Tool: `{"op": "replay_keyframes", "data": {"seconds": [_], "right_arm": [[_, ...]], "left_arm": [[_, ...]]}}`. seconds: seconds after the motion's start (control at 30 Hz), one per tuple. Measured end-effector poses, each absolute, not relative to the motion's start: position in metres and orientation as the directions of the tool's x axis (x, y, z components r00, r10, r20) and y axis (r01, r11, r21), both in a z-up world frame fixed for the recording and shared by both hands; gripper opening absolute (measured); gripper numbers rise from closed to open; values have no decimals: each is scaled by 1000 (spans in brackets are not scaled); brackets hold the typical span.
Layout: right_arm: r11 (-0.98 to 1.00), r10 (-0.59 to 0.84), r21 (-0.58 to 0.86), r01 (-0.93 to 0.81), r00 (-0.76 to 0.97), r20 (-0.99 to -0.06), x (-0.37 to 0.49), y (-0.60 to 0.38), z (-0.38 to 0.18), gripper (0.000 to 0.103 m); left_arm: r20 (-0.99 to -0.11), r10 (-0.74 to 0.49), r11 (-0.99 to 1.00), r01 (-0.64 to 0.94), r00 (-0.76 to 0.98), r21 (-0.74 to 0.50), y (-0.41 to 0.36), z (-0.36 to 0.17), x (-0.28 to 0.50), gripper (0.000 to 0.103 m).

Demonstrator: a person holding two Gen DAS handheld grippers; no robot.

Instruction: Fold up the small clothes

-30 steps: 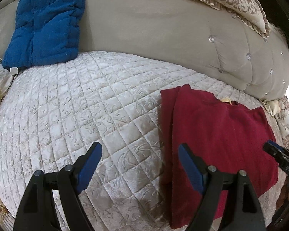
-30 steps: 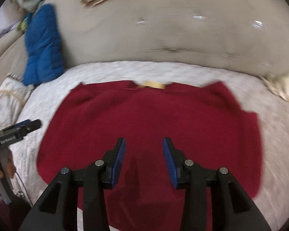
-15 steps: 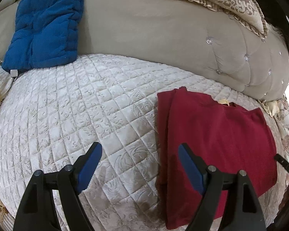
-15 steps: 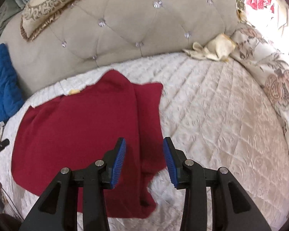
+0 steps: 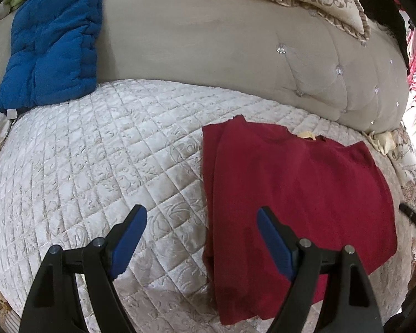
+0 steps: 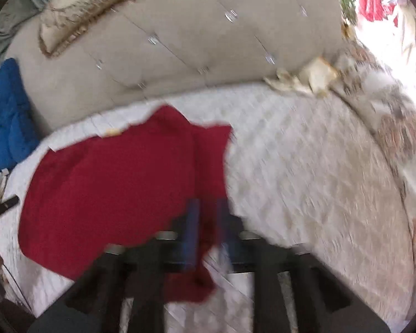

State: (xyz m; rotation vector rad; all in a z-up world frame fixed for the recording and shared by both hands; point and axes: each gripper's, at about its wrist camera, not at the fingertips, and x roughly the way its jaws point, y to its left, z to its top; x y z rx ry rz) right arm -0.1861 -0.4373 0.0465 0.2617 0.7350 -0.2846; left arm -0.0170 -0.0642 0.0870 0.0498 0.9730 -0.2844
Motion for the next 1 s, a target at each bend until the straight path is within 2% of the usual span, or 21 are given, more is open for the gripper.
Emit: {"op": "replay_keyframes", "data": {"seconds": [0.07,0.13,0.2,0.33,0.73,1.0], "right_arm": [[941,-153,123,316,719,-678,-170,-428,51,25],[951,-134,105,291,692,-709,-142,-418,45,24],[955,-116,108,278,681,-723,-124,-412,36,17],[943,-150,90,320,651,-744,-99,-415,10,17],[947,-159,76,313,659,-735,-53,-409,22,17],[945,-233,-30,326,604,-762,-18,-416,13,18]], "left_arm": [[-826,-202,964,257,526,-72,-65,84,-15,85],[-831,-193,964,259,521,-62,-66,80,-14,85],[-835,-184,964,259,519,-52,-67,78,-12,85],[-840,-183,963,266,511,-48,-69,75,-9,85],[-850,-179,961,273,496,-43,-69,69,-8,85],[-859,-178,961,271,480,-48,-70,64,-2,85]]}}
